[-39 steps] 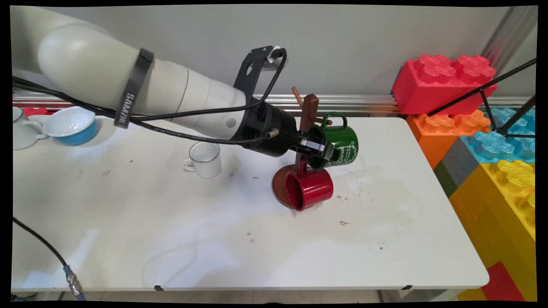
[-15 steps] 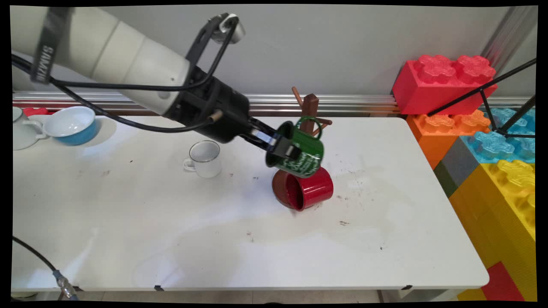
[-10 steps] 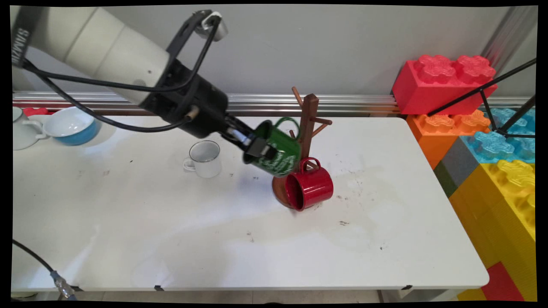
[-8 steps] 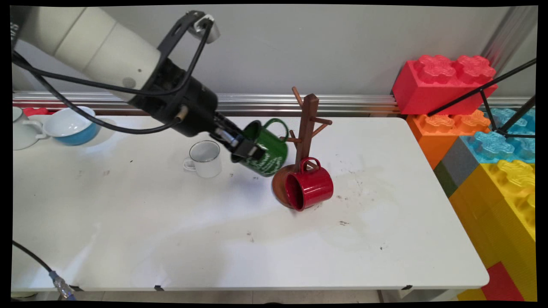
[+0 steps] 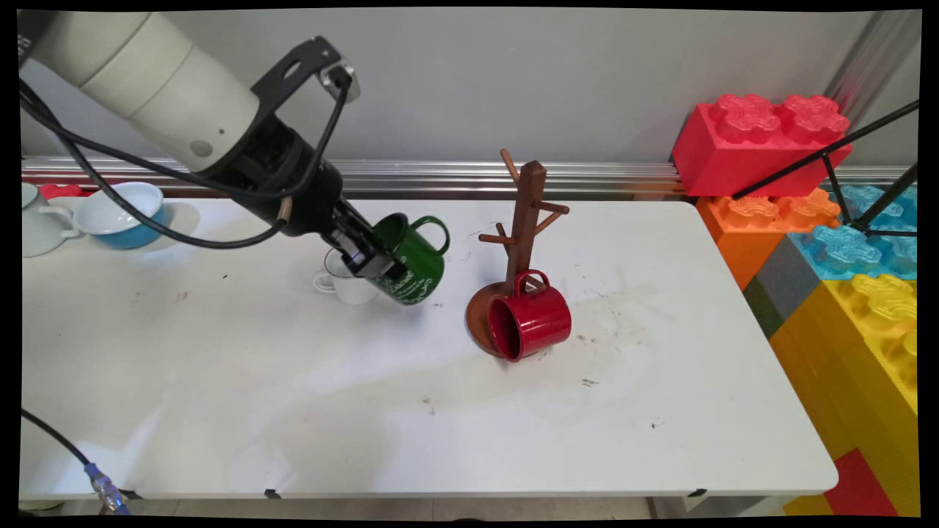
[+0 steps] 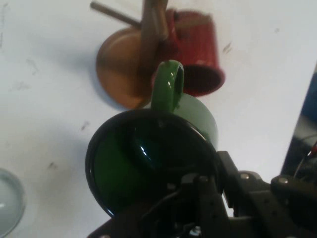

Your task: Place the picked object on the table

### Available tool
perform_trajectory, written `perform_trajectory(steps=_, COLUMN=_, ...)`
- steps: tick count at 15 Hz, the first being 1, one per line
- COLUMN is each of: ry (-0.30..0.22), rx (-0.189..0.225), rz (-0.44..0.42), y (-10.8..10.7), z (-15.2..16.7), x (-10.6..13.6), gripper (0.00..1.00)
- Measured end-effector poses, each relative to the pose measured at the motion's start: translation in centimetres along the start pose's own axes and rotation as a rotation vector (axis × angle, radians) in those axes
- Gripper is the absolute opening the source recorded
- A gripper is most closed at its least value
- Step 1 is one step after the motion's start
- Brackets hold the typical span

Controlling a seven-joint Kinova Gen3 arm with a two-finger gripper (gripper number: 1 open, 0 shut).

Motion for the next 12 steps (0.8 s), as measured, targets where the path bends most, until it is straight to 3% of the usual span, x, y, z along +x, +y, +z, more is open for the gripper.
perform_trajectory(steps=6, ry=-0.119, rx=0.072, rz=0.096, y=-0.8, z=1.8, x=-0.4, gripper=0.00)
perform_trajectory(steps=12, ry=-0.199, rx=0.117, rz=0.151, y=-1.2, z=4.0, x=-0.9, gripper=0.00)
